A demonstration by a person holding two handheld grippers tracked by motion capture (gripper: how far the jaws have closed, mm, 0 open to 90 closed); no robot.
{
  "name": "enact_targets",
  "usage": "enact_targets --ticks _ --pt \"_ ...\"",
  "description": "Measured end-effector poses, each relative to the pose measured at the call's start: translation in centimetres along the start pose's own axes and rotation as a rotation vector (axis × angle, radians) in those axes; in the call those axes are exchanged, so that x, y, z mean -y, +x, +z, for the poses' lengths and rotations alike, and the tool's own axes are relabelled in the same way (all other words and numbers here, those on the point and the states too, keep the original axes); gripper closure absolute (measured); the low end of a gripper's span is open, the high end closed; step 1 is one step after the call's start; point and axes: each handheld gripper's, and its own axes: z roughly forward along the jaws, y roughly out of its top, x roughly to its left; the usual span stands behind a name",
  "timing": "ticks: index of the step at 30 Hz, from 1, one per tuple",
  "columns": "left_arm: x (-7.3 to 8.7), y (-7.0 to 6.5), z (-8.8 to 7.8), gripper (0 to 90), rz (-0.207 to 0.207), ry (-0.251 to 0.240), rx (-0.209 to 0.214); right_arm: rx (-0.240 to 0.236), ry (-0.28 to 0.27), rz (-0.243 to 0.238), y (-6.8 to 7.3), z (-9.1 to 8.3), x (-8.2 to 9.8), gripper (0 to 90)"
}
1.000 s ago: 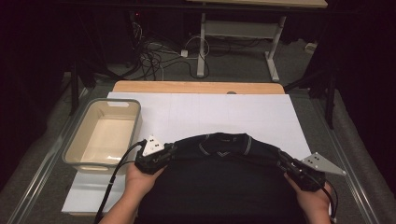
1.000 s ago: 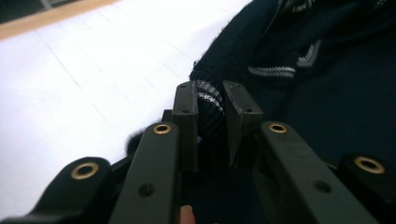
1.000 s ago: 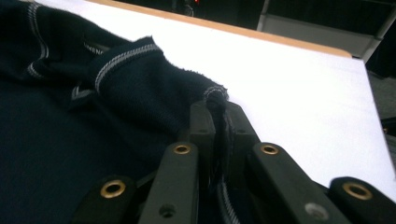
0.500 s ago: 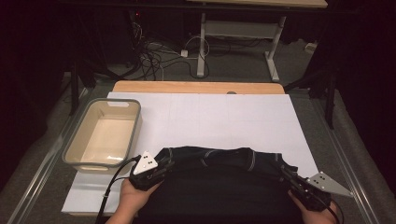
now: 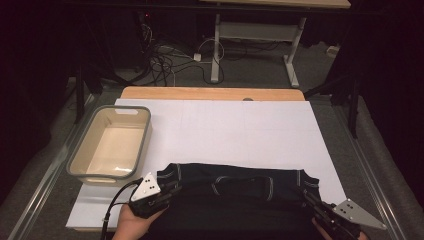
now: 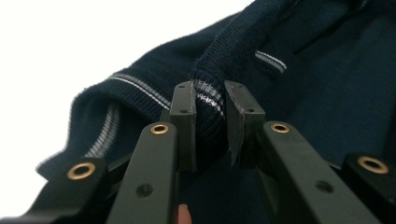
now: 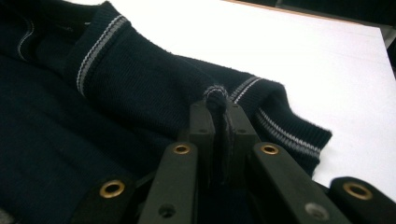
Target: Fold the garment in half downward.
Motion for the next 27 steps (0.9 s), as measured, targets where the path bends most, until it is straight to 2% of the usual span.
enact_targets --ticks 4,12,14,15,17,21,22,24,27 --pt "1.0 -0.8 -0.4 72.8 0.015 0.029 0.006 -0.016 0.018 -0.004 0.4 -0.5 0.6 85.5" --pt "2.5 -1.3 -1.1 70.5 -0.001 0.067 0.009 -0.030 0.038 -0.011 1.1 -1.3 1.4 85.0" --pt "2.7 -1.5 -1.2 66.5 -0.016 0.076 0.004 -0.035 0.045 -0.011 1.2 -1.4 1.5 84.6" --pt "2.8 -1.5 -1.3 60.7 -0.022 0.081 0.004 -0.039 0.048 -0.005 1.2 -1.5 1.5 83.1" --pt "2.8 -1.7 -1.4 53.1 -0.033 0.088 -0.004 -0.054 0.050 0.015 1.3 -1.6 1.4 76.5" --pt "2.3 -2.3 -1.8 43.0 -0.036 0.055 -0.006 -0.065 0.024 0.043 1.7 -2.0 0.8 63.0" --pt "2.1 -2.4 -1.9 42.0 -0.042 0.038 0.005 -0.071 0.017 0.045 1.8 -2.1 0.6 61.0" --pt "1.6 -2.8 -2.0 41.0 -0.041 0.016 0.015 -0.082 0.004 0.043 2.2 -2.2 0.1 59.0" --pt "0.8 -3.9 -1.8 40.7 -0.012 -0.014 0.035 -0.102 -0.009 0.026 3.2 -2.1 -0.6 57.8"
